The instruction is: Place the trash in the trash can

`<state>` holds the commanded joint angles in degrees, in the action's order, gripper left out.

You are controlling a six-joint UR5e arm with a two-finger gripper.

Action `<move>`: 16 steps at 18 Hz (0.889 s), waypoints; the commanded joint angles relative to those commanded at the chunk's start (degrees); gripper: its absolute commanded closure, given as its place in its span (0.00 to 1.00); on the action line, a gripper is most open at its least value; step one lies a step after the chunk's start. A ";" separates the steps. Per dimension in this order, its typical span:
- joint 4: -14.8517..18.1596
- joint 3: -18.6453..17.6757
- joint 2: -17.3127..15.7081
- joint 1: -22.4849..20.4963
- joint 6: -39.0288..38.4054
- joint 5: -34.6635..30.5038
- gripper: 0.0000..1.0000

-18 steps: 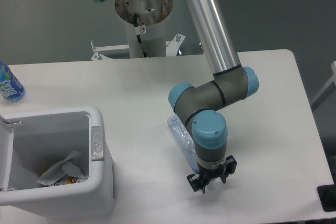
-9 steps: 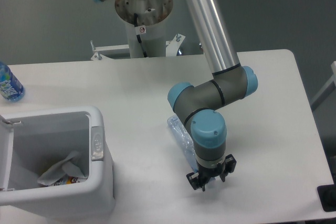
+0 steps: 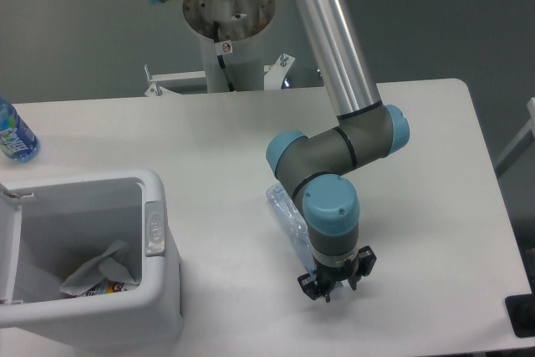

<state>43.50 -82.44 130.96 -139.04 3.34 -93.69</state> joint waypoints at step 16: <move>0.09 -0.26 -0.26 0.00 0.00 -0.09 0.58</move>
<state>43.59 -82.71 130.69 -139.04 3.34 -93.78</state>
